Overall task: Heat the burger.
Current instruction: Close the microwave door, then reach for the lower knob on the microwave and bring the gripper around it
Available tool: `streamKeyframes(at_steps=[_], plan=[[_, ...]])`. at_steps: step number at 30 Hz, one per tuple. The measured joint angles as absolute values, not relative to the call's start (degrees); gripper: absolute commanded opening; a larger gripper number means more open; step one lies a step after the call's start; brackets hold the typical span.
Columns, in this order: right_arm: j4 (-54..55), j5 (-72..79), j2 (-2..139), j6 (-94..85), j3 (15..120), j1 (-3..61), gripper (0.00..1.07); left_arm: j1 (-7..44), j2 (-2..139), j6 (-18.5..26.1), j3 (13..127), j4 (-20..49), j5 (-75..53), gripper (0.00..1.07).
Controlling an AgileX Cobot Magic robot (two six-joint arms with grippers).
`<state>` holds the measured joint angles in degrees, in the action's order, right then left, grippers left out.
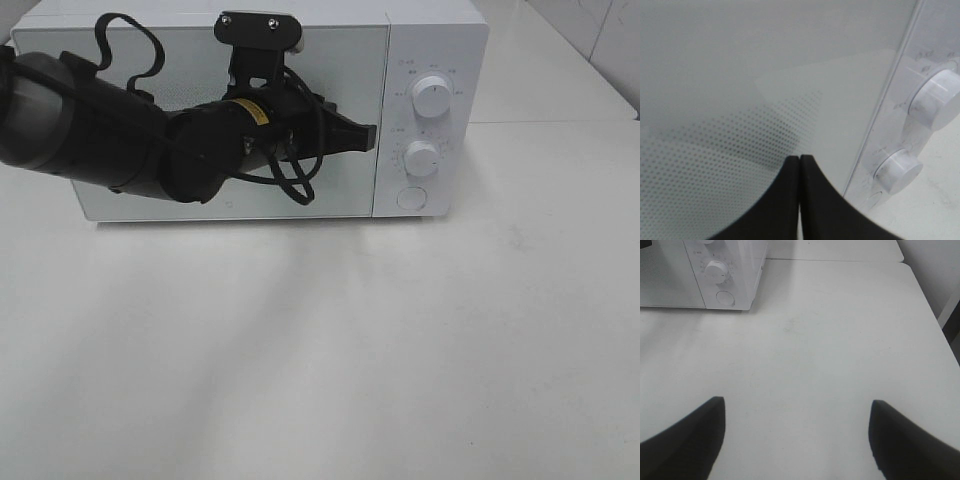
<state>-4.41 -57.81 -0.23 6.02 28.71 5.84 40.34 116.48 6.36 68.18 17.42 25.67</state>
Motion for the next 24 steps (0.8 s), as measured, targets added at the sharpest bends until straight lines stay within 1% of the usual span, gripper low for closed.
streamKeyframes(at_steps=[3,5,8,9,10,11,12,13,14,15,16,17,19,20,22,23,24], plan=[[-4.41,-57.81,-0.23,6.02,28.71,5.84,0.76,40.34,116.2,6.36,68.24,17.48,24.81,0.0],[-4.41,-57.81,-0.23,6.02,28.71,5.84,0.76,40.34,114.48,7.79,68.93,17.53,19.31,0.0],[-4.41,-57.81,-0.23,6.02,28.71,5.84,0.76,40.34,113.96,8.59,69.04,17.48,17.42,0.0],[-4.41,-57.81,-0.23,6.02,28.71,5.84,0.76,40.51,112.59,10.08,69.1,17.42,11.69,0.04],[-4.41,-57.81,-0.23,6.02,28.71,5.84,0.76,40.85,111.27,10.77,69.21,17.3,5.56,0.15],[-4.41,-57.81,-0.23,6.02,28.71,5.84,0.76,40.85,111.27,10.77,69.21,17.3,5.56,0.15],[-4.41,-57.81,-0.23,6.02,28.71,5.84,0.76,40.97,110.75,11.06,69.21,17.25,3.27,0.24],[-4.41,-57.81,-0.23,6.02,28.71,5.84,0.76,41.02,109.66,11.29,69.21,16.73,-2.75,0.57],[-4.41,-57.81,-0.23,6.02,28.71,5.84,0.76,41.02,109.66,11.29,69.21,16.73,-2.75,0.57],[-4.41,-57.81,-0.23,6.02,28.71,5.84,0.76,41.02,108.8,11.34,69.21,16.21,-7.85,0.72],[-4.41,-57.81,-0.23,6.02,28.71,5.84,0.76,41.02,108.4,11.34,69.21,16.04,-10.54,1.02],[-4.41,-57.81,-0.23,6.02,28.71,5.84,0.76,41.02,108.4,11.34,69.21,16.04,-10.54,1.02],[-4.41,-57.81,-0.23,6.02,28.71,5.84,0.76,41.02,107.03,11.34,69.21,15.93,-18.11,0.98],[-4.41,-57.81,-0.23,6.02,28.71,5.84,0.76,41.02,107.03,11.34,69.21,15.93,-18.11,0.98],[-4.41,-57.81,-0.23,6.02,28.71,5.84,0.76,41.02,105.6,11.34,69.21,15.93,-25.32,0.98],[-4.41,-57.81,-0.23,6.02,28.71,5.84,0.76,41.02,105.6,11.34,69.21,15.93,-25.32,0.98],[-4.41,-57.81,-0.23,6.02,28.71,5.84,0.76,41.02,104.68,11.34,69.21,15.93,-29.97,0.98]])
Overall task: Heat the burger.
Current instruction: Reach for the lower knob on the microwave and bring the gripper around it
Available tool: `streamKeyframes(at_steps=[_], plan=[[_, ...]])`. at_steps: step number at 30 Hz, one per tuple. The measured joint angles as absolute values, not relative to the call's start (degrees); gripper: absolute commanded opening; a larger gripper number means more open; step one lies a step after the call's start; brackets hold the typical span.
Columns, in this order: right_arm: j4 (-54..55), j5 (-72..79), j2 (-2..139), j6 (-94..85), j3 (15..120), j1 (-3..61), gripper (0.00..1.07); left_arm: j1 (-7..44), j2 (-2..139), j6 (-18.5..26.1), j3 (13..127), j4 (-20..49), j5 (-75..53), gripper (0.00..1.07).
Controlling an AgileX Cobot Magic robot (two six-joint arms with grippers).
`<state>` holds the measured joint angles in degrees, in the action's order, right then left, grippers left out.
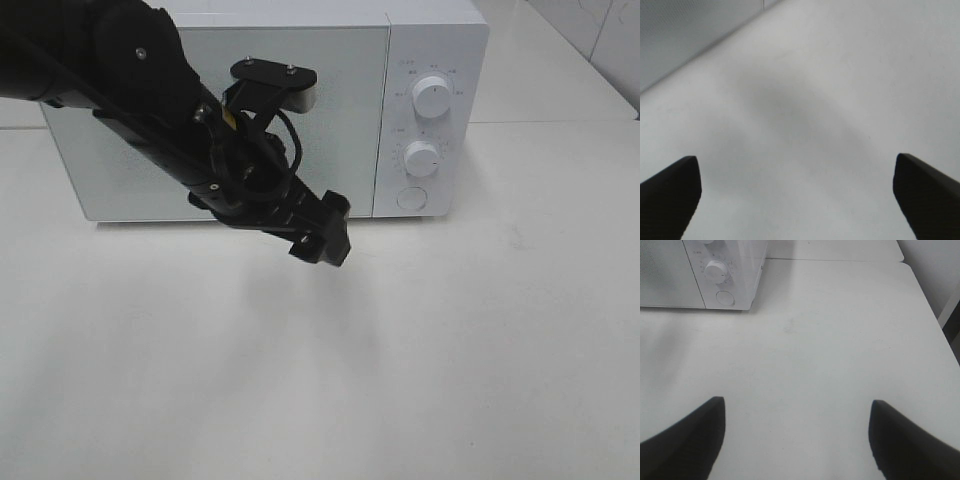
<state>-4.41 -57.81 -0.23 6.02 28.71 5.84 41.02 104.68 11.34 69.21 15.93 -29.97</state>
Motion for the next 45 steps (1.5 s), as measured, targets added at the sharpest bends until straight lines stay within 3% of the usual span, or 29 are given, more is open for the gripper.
streamKeyframes(at_steps=[7,14,18,23,26,30,31,35,37,43,45], plan=[[-4.41,-57.81,-0.23,6.02,28.71,5.84,0.76,40.97,102.04,11.34,69.21,15.01,-45.89,0.98],[-4.41,-57.81,-0.23,6.02,28.71,5.84,0.76,40.97,99.12,4.87,69.27,8.31,-57.41,0.98],[-4.41,-57.81,-0.23,6.02,28.71,5.84,0.76,39.65,98.15,3.44,69.27,6.99,-59.53,0.98],[-4.41,-57.81,-0.23,6.02,28.71,5.84,0.76,32.83,95.17,4.18,69.27,9.28,-62.51,0.98],[-4.41,-57.81,-0.23,6.02,28.71,5.84,0.76,25.1,91.85,5.96,69.27,11.63,-64.74,0.98],[-4.41,-57.81,-0.23,6.02,28.71,5.84,0.76,20.0,89.04,6.19,69.39,11.86,-66.92,0.98],[-4.41,-57.81,-0.23,6.02,28.71,5.84,0.76,16.16,86.97,6.36,69.39,11.86,-68.53,0.98],[-4.41,-57.81,-0.23,6.02,28.71,5.84,0.76,11.34,83.88,7.22,69.39,11.86,-69.33,0.98],[-4.41,-57.81,-0.23,6.02,28.71,5.84,0.76,6.13,79.18,7.45,69.1,12.66,-69.44,0.98],[-4.41,-57.81,-0.23,6.02,28.71,5.84,0.76,2.64,73.97,7.62,65.55,13.01,-69.44,0.98],[-4.41,-57.81,-0.23,6.02,28.71,5.84,0.76,0.29,68.81,8.59,58.27,13.01,-69.56,0.98]])
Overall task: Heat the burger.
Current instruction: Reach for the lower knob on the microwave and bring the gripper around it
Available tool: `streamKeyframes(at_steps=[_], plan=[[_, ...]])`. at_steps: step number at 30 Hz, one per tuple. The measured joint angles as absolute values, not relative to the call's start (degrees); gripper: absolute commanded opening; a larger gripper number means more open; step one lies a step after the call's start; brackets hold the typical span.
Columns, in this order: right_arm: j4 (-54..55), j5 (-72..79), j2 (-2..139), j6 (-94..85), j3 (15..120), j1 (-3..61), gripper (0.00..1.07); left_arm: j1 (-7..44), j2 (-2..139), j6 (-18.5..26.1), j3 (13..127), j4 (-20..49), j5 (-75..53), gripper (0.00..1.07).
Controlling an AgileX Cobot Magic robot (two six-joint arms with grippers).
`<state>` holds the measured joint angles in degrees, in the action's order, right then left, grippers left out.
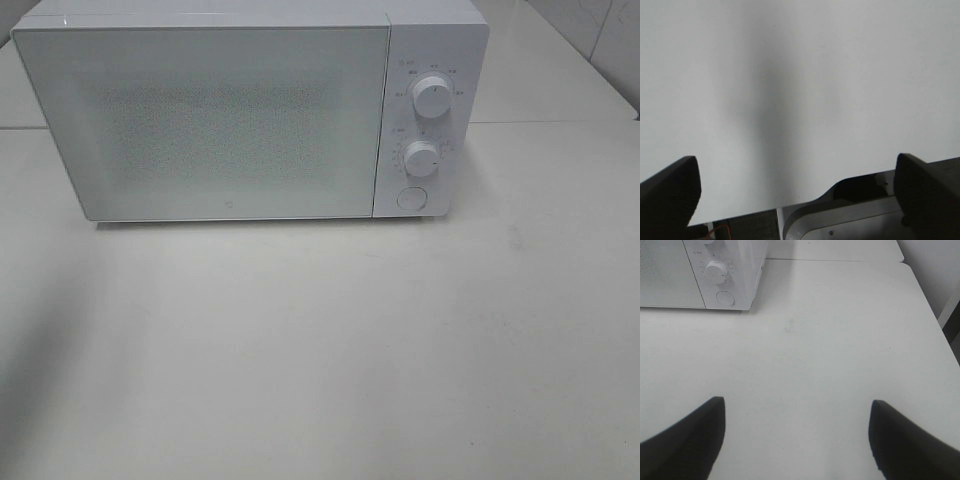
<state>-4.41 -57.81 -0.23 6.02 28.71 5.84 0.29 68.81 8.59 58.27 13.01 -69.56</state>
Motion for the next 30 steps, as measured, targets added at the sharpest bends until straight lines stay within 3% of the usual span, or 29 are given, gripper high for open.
streamKeyframes(at_steps=[15,30], plan=[[-4.41,-57.81,-0.23,6.02,28.71,5.84,0.76,-0.17,47.04,9.11,34.95,12.95,-68.47,0.98],[-4.41,-57.81,-0.23,6.02,28.71,5.84,0.76,-0.17,25.55,8.94,30.31,11.63,-62.51,0.98]])
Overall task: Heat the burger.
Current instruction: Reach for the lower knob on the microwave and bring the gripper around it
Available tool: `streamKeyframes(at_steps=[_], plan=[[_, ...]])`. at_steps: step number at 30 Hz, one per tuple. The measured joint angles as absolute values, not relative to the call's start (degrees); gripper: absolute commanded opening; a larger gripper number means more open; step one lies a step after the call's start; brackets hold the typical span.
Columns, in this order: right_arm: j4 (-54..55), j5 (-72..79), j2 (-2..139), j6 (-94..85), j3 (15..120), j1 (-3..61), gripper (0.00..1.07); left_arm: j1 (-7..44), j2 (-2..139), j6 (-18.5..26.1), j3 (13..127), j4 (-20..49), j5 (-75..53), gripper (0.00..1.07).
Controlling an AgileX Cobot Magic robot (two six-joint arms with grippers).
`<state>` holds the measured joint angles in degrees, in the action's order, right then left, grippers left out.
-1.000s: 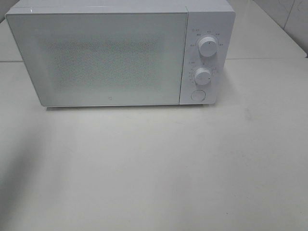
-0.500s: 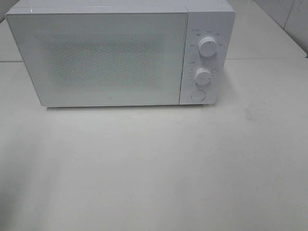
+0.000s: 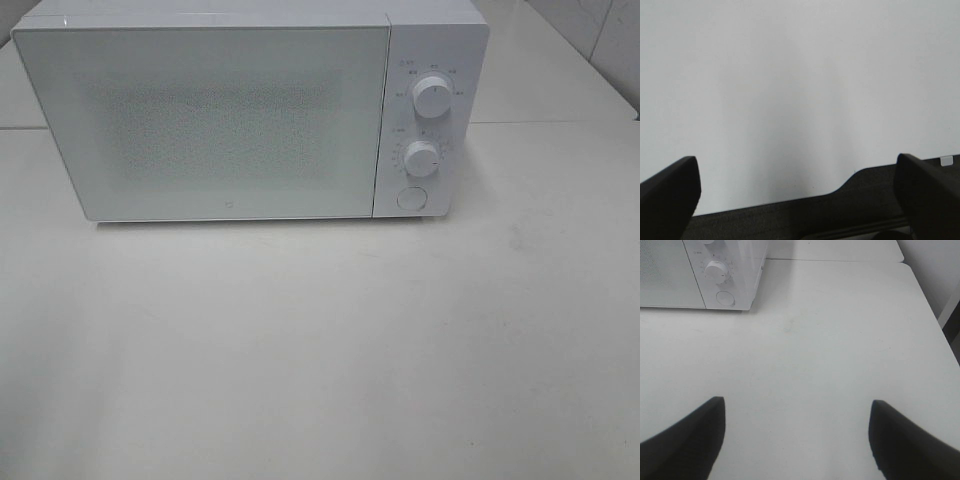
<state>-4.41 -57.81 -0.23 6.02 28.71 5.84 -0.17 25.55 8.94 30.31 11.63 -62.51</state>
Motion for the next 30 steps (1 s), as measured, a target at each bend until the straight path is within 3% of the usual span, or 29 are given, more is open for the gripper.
streamKeyframes(at_steps=[12,16,30], plan=[[-4.41,-57.81,-0.23,6.02,28.71,5.84,0.76,-0.4,8.25,8.94,30.02,11.69,-62.51,0.98],[-4.41,-57.81,-0.23,6.02,28.71,5.84,0.76,-4.18,1.6,8.94,30.02,11.75,-62.51,0.98],[-4.41,-57.81,-0.23,6.02,28.71,5.84,0.76,-5.67,-0.34,8.94,30.02,12.43,-62.51,0.98]])
